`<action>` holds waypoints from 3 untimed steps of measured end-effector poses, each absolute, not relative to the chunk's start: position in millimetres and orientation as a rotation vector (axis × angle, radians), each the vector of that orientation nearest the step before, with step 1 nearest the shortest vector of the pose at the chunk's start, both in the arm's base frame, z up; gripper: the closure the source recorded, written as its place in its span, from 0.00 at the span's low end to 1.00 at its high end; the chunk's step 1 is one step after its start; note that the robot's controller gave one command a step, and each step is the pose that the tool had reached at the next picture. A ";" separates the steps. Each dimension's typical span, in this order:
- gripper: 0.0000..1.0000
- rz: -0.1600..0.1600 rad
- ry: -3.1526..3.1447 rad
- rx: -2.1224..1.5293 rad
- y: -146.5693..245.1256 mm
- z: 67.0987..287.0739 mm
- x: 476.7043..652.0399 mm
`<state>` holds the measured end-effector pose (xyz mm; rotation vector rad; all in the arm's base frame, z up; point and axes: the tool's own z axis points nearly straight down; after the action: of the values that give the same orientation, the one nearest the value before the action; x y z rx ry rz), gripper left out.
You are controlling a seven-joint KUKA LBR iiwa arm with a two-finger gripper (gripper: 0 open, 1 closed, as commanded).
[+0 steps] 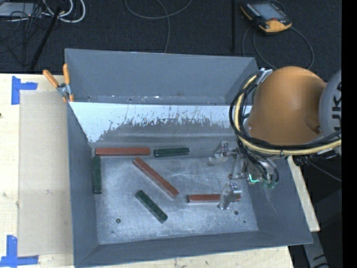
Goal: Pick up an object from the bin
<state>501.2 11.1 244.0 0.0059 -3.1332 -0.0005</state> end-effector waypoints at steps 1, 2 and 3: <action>0.00 -0.001 -3.140 0.005 11.0 247.1 502.5; 0.00 -0.002 -3.145 -0.058 -8.2 190.0 507.3; 0.00 -0.001 -3.139 0.026 -63.8 159.6 519.0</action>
Offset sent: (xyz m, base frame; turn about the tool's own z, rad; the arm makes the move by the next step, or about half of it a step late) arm 0.0121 -0.0610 -0.1740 0.1143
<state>519.0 -63.8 159.6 0.0262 -3.1393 -0.0014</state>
